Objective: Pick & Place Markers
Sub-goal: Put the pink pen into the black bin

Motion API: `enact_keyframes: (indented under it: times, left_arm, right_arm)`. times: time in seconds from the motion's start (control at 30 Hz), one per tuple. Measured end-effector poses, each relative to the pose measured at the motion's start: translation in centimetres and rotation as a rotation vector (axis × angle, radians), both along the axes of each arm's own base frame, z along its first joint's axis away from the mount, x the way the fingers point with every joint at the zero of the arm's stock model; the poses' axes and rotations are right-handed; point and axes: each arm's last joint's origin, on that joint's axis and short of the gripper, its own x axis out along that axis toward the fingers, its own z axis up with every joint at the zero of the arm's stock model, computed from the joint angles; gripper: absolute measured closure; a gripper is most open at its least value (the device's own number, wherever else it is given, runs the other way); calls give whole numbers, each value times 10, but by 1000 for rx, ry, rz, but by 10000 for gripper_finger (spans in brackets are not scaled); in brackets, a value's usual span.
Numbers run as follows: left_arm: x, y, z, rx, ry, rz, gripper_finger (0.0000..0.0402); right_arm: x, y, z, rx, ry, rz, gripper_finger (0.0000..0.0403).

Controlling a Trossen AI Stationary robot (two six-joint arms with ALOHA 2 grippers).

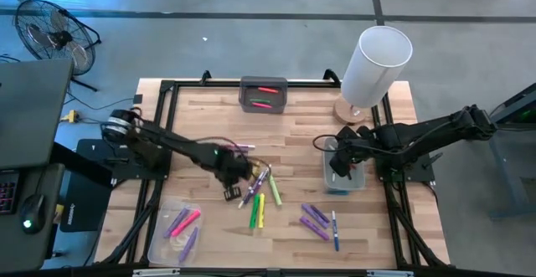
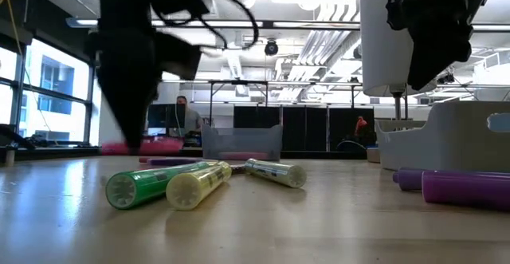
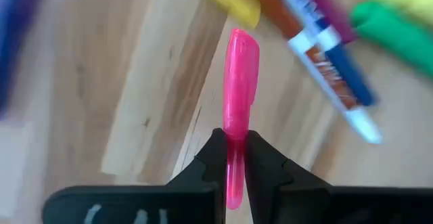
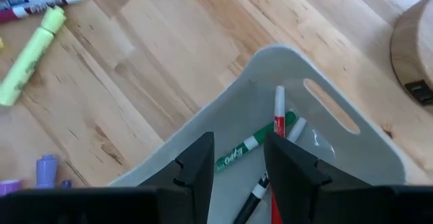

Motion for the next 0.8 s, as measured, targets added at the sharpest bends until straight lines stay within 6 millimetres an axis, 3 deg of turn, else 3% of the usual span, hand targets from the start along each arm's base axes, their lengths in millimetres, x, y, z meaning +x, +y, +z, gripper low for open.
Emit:
enact_keyframes:
  times: [0.23, 0.47, 0.63, 0.8]
  left_arm:
    - [-5, 58, 62, 52, -205, 14, 382]
    - [-3, 142, 117, 251, -320, -20, 382]
    - [6, 208, 120, 308, -297, -40, 382]
    - [19, 260, 111, 337, -282, -93, 382]
  right_arm:
    - [5, -1, 3, -34, -76, -43, 284]
    - [12, -1, 7, -69, -168, -83, 284]
    - [15, -2, 10, -107, -230, -132, 284]
    - [19, -4, 12, -110, -280, -155, 284]
